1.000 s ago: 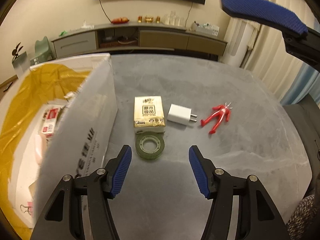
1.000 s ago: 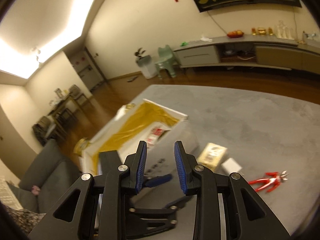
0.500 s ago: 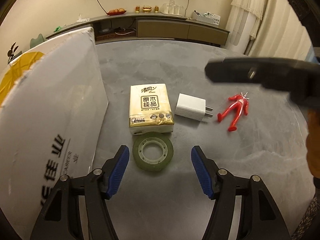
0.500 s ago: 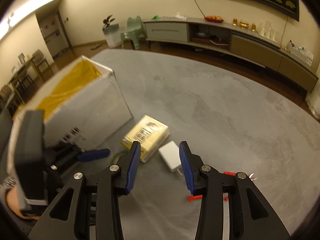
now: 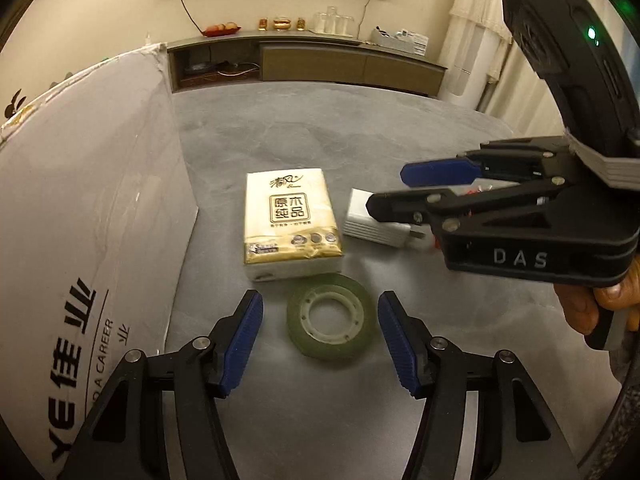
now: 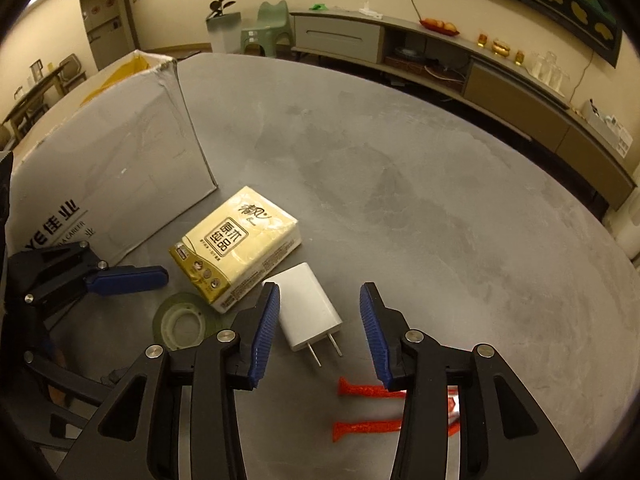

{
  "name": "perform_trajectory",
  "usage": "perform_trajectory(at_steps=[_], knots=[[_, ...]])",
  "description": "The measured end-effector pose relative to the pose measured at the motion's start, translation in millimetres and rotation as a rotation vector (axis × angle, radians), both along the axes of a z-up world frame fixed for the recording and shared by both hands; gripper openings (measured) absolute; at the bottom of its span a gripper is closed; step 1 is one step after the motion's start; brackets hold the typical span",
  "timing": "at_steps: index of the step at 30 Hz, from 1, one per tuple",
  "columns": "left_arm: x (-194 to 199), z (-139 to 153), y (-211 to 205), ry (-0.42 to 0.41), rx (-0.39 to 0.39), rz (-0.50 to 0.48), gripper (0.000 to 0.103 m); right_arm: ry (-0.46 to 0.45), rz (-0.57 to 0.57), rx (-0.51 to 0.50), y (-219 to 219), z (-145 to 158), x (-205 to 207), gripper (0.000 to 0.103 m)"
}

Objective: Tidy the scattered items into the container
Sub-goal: 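Grasp the white charger with the right tool while the left tool grasps the green tape roll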

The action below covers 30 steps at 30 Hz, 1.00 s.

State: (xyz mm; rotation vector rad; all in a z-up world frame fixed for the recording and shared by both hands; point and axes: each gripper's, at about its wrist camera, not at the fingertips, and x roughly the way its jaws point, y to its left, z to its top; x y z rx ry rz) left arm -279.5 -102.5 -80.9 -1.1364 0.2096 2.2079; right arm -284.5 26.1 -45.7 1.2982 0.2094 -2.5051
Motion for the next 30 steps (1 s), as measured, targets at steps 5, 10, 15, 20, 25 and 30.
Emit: perform_trajectory(at_steps=[5,10,15,20,25,30], knots=[[3.2,-4.3,8.3,0.014,-0.007,-0.029,0.062,-0.013,0.038,-0.014,-2.3,-4.7,-0.8,0.046],[3.0,-5.4,8.2,0.014,0.000,-0.042,0.059,-0.040,0.037,-0.003,-7.5,-13.3,-0.3,0.045],[2.7,-6.4,8.0,0.014,0.005,-0.045,0.066,-0.051,0.006,-0.014,-4.0,-17.1,0.1,0.044],[4.1,-4.8,9.1,0.019,0.004,-0.057,0.049,-0.060,-0.021,-0.027,-2.3,-15.3,3.4,0.033],[5.8,-4.1,8.3,0.014,0.012,-0.054,0.049,-0.051,-0.030,-0.035,-3.7,-8.2,10.4,0.032],[10.8,1.9,5.1,0.006,0.026,-0.047,0.049,-0.024,-0.048,-0.050,-1.4,5.9,19.2,0.032]])
